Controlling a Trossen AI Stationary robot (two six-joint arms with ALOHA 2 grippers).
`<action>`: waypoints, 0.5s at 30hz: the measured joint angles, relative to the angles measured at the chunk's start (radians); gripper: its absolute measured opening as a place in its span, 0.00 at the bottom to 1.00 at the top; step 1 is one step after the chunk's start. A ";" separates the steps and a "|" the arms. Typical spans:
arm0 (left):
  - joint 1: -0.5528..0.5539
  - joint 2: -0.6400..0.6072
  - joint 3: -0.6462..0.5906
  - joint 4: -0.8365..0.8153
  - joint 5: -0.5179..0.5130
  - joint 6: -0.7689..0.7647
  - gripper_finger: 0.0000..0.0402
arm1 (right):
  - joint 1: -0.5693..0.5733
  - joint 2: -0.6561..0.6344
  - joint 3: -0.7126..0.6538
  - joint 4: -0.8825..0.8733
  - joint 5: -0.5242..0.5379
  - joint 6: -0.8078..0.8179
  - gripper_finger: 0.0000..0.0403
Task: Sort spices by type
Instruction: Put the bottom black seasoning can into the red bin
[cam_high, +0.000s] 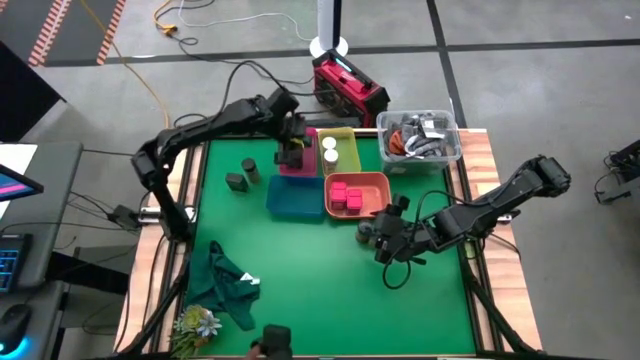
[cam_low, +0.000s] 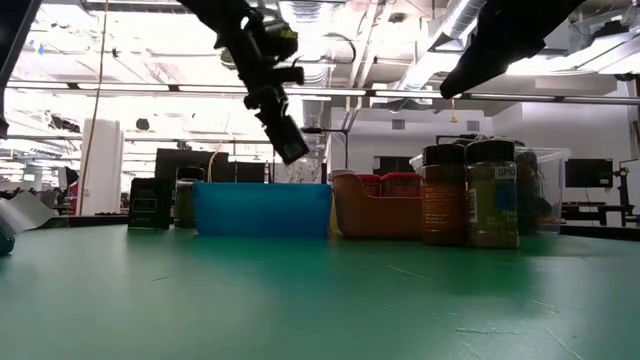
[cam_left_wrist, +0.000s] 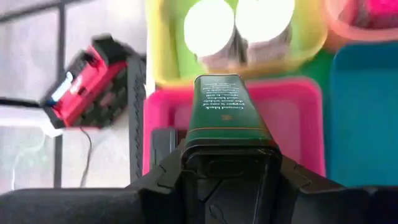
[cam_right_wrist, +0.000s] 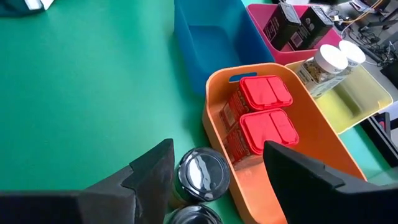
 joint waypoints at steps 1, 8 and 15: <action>0.009 0.008 -0.001 -0.008 0.000 0.007 0.32 | 0.000 0.000 0.000 0.006 0.000 0.000 0.68; 0.020 0.104 -0.001 0.032 -0.054 0.058 0.32 | 0.000 0.008 0.000 0.030 0.000 0.000 0.68; 0.028 0.160 -0.001 0.029 -0.082 0.082 0.32 | 0.000 0.007 0.001 0.037 0.000 -0.001 0.68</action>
